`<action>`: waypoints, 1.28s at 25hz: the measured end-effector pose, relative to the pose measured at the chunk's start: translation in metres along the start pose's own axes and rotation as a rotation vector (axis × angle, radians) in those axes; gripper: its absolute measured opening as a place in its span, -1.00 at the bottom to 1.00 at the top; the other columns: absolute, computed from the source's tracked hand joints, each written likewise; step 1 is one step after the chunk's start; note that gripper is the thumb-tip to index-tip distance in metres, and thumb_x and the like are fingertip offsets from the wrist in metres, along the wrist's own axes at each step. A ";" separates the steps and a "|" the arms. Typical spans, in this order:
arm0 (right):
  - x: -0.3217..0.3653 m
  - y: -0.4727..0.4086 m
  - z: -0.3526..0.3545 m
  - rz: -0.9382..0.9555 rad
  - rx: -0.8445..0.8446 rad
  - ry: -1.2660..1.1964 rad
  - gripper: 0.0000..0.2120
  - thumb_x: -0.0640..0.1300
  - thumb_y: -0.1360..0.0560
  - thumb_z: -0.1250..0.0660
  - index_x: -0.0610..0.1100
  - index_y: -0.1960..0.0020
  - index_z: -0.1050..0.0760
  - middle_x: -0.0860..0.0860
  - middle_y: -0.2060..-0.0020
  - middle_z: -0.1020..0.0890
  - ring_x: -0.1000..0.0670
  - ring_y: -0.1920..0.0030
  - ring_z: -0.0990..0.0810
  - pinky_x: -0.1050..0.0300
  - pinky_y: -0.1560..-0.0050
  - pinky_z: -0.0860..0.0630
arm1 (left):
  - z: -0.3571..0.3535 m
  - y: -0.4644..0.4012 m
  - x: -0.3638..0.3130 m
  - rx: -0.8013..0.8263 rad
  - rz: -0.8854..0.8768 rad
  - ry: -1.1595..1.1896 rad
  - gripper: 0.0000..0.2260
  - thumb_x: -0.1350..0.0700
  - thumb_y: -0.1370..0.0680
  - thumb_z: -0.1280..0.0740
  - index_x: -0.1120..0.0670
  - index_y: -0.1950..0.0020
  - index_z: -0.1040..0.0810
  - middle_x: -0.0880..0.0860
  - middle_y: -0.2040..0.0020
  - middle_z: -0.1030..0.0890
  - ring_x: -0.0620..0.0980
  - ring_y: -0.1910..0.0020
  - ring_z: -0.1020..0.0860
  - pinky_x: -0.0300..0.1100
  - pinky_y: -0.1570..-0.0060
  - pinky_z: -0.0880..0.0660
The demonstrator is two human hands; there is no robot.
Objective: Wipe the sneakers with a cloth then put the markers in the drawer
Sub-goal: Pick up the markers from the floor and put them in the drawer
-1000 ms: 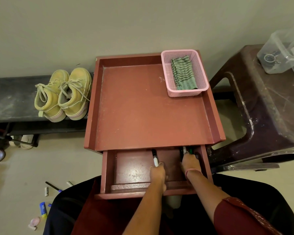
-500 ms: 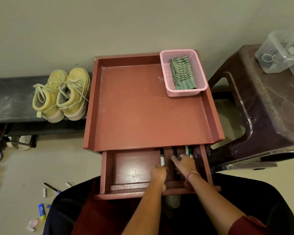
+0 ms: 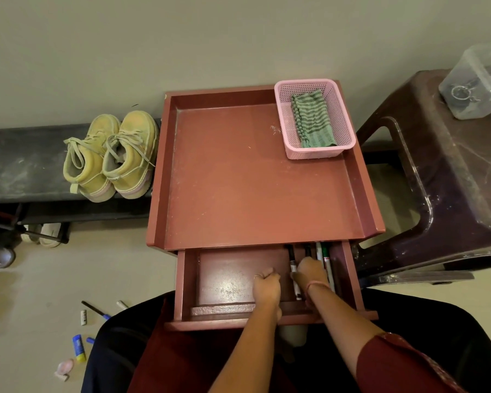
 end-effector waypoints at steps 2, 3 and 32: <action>-0.014 -0.002 0.010 -0.043 -0.047 0.005 -0.75 -0.14 -0.51 -0.33 -0.30 -0.08 -0.52 -0.20 -0.09 -0.60 -0.15 -0.12 -0.57 0.13 -0.04 -0.49 | 0.003 -0.001 -0.001 0.016 -0.002 0.047 -0.82 0.33 -0.54 -0.26 0.14 -0.08 -0.55 0.04 0.05 -0.60 -0.04 0.15 -0.47 -0.11 -0.01 -0.45; -0.021 -0.004 0.012 -0.064 -0.069 -0.002 -0.73 -0.13 -0.51 -0.34 -0.30 -0.11 -0.51 -0.20 -0.11 -0.59 -0.16 -0.13 -0.57 0.11 -0.06 -0.49 | 0.004 -0.001 -0.003 0.027 0.003 0.066 -0.82 0.32 -0.55 -0.26 0.12 -0.08 -0.54 0.04 0.00 -0.60 -0.03 0.08 -0.48 -0.06 -0.14 -0.45; 0.045 0.095 0.026 0.200 -0.065 0.295 -0.69 -0.28 -0.51 -0.07 -0.25 -0.19 -0.46 -0.22 -0.18 -0.55 -0.20 -0.16 -0.55 0.05 -0.08 -0.48 | 0.129 0.087 -0.043 0.049 -0.139 0.063 -0.75 0.30 -0.57 -0.19 0.03 0.26 -0.38 0.03 0.32 -0.37 -0.06 0.36 -0.32 -0.21 0.35 -0.27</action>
Point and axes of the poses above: each hand's wrist, its own y-axis away from the middle knuckle, its own z-axis out of the back of the hand, x = y × z, the point moved 10 cm from there along -y, towards the middle knuckle
